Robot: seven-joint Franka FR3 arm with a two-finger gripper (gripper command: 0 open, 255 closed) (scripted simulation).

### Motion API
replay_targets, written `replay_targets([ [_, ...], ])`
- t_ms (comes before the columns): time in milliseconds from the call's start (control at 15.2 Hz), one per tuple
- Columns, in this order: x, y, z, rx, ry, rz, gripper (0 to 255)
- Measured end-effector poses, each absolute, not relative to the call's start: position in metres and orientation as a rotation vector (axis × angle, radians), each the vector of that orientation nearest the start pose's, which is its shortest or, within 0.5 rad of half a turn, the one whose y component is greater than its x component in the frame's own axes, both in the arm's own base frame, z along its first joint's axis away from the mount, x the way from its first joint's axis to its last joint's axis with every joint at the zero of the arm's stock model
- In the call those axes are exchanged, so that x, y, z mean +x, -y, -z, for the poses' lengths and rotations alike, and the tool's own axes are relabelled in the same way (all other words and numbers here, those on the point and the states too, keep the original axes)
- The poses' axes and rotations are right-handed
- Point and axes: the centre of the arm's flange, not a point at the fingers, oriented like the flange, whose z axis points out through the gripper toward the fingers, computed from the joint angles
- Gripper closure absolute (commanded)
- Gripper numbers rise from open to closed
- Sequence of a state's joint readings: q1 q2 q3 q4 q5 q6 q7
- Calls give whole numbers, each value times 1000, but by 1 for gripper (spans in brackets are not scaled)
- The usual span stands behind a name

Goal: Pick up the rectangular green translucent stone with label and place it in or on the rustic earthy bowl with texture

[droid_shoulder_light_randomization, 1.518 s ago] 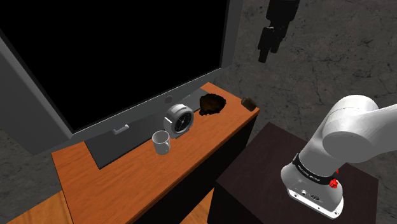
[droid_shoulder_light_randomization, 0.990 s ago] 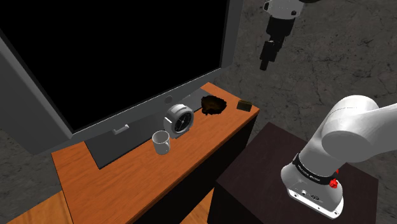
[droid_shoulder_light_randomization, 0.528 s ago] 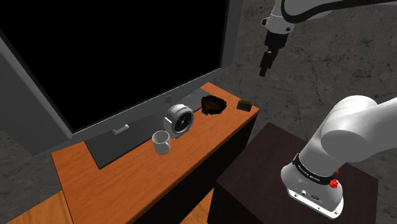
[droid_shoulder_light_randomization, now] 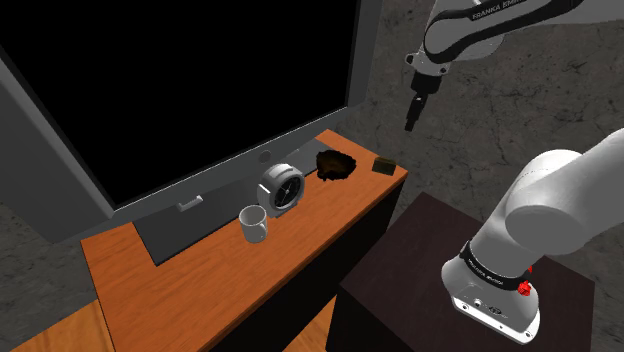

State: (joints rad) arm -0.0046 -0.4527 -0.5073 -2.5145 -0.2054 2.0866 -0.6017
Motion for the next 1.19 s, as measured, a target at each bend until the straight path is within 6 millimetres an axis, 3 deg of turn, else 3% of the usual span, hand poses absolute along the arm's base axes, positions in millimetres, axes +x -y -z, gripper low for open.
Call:
replay_targets([
  [1188, 435, 364, -243, -2959, 605, 19, 0],
])
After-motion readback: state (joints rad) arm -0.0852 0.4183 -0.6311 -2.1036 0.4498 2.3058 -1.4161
